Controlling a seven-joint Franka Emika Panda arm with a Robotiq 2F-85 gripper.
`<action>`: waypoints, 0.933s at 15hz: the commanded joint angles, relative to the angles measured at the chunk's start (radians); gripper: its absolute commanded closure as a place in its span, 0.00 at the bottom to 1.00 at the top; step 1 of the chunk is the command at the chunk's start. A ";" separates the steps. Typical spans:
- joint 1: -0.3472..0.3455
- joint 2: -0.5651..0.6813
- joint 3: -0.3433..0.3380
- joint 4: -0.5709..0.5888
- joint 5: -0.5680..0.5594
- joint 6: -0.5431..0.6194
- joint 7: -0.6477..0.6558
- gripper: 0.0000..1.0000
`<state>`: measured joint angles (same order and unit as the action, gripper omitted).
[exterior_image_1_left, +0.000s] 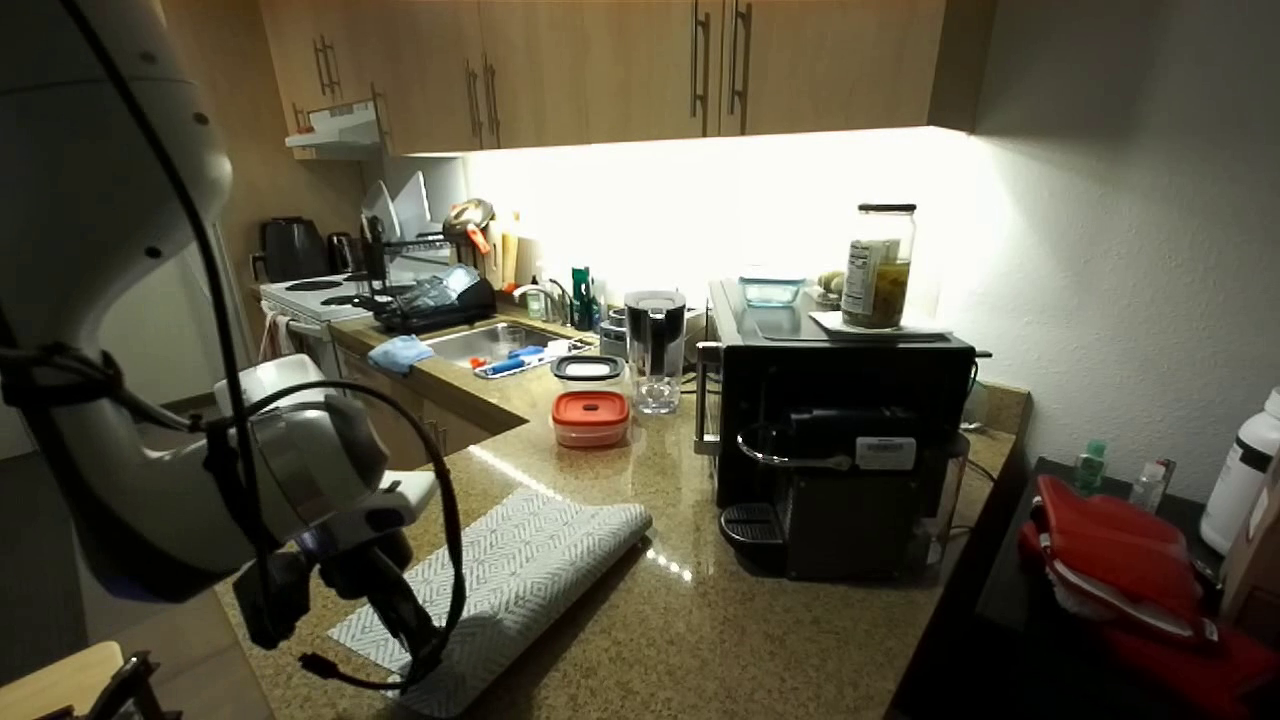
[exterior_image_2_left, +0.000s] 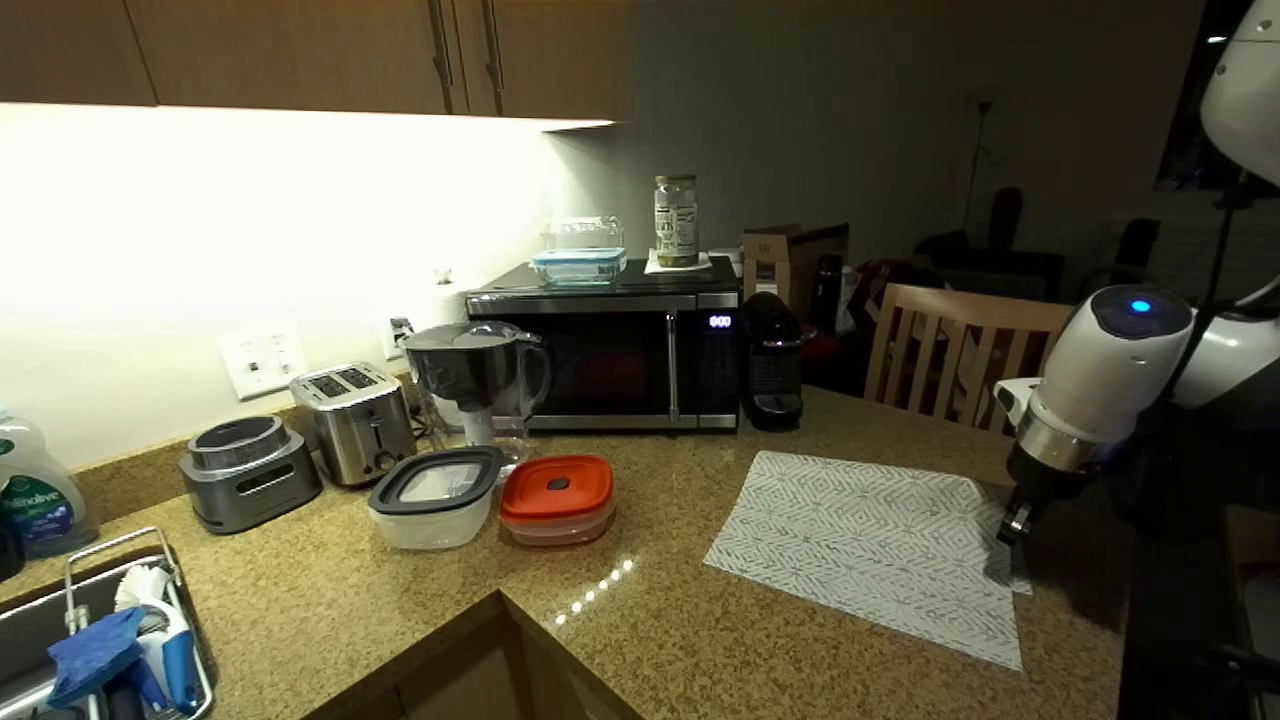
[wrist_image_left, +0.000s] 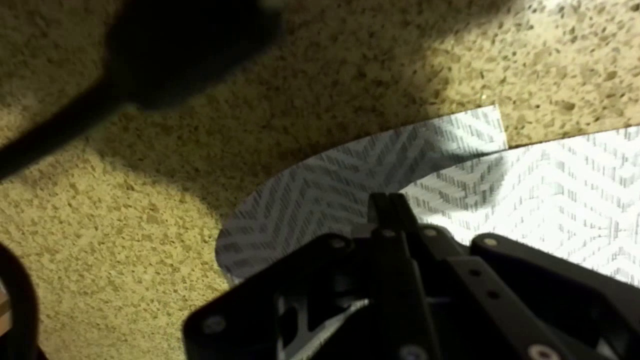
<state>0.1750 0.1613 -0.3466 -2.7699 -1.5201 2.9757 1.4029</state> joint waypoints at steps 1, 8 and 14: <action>-0.108 -0.079 0.150 -0.026 0.194 -0.096 -0.261 1.00; -0.111 -0.306 0.310 -0.040 0.726 -0.270 -0.738 1.00; -0.080 -0.592 0.402 0.024 1.143 -0.555 -1.072 1.00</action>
<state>0.0866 -0.2670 0.0217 -2.7535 -0.5369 2.5536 0.4813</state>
